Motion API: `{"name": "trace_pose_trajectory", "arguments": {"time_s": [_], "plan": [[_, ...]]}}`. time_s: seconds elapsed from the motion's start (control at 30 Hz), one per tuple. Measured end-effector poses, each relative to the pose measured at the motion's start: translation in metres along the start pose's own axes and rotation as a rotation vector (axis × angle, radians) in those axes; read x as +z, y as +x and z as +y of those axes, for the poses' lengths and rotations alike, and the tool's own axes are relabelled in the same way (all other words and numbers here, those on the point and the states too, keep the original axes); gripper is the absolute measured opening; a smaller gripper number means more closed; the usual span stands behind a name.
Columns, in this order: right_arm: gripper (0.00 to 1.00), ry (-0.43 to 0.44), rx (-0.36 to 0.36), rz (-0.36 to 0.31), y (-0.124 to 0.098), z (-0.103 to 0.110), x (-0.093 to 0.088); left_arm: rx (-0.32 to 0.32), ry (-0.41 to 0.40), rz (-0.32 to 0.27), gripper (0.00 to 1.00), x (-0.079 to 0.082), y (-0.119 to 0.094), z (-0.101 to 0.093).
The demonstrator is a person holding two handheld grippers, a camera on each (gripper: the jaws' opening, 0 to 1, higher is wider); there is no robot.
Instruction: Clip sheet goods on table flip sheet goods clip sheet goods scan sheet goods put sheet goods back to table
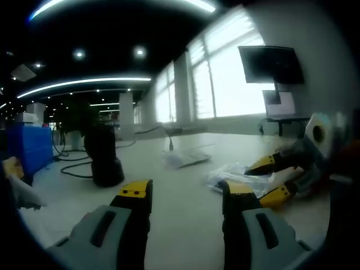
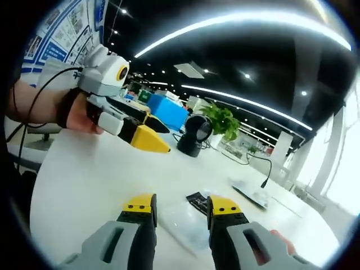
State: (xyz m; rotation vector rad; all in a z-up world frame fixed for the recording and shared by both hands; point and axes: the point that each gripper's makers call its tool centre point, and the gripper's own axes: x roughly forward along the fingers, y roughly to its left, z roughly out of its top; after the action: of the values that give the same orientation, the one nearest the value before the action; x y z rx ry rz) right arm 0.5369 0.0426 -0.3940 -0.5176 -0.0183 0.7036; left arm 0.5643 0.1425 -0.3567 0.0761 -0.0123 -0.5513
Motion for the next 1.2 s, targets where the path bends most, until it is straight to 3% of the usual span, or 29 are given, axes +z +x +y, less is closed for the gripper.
{"name": "trace_pose_trajectory", "arguments": {"time_s": [0.17, 0.37, 0.63, 0.73, 0.87, 1.2], "plan": [[0.22, 0.073, 0.002, 0.018, 0.001, 0.0, -0.006, 0.0, 0.0, 0.0, 0.42, 0.0, 0.0, 0.0], [0.0, 0.044, -0.011, 0.065, -0.001, 0.0, -0.014, 0.0, 0.001, 0.0, 0.42, 0.0, 0.0, -0.001], [0.0, 0.054, -0.011, 0.071, -0.003, -0.002, -0.013, 0.0, -0.001, -0.004, 0.42, 0.001, 0.0, -0.001], [0.0, 0.102, -0.016, 0.058, -0.005, -0.007, -0.011, 0.001, -0.002, -0.005, 0.42, 0.001, 0.0, -0.001], [0.0, 0.227, -0.034, 0.021, -0.009, -0.017, -0.004, 0.002, -0.001, -0.005, 0.42, 0.001, -0.001, -0.001], [0.0, 0.372, -0.057, -0.018, -0.016, -0.038, 0.012, 0.002, -0.002, -0.006, 0.42, 0.001, 0.0, -0.001]]}}
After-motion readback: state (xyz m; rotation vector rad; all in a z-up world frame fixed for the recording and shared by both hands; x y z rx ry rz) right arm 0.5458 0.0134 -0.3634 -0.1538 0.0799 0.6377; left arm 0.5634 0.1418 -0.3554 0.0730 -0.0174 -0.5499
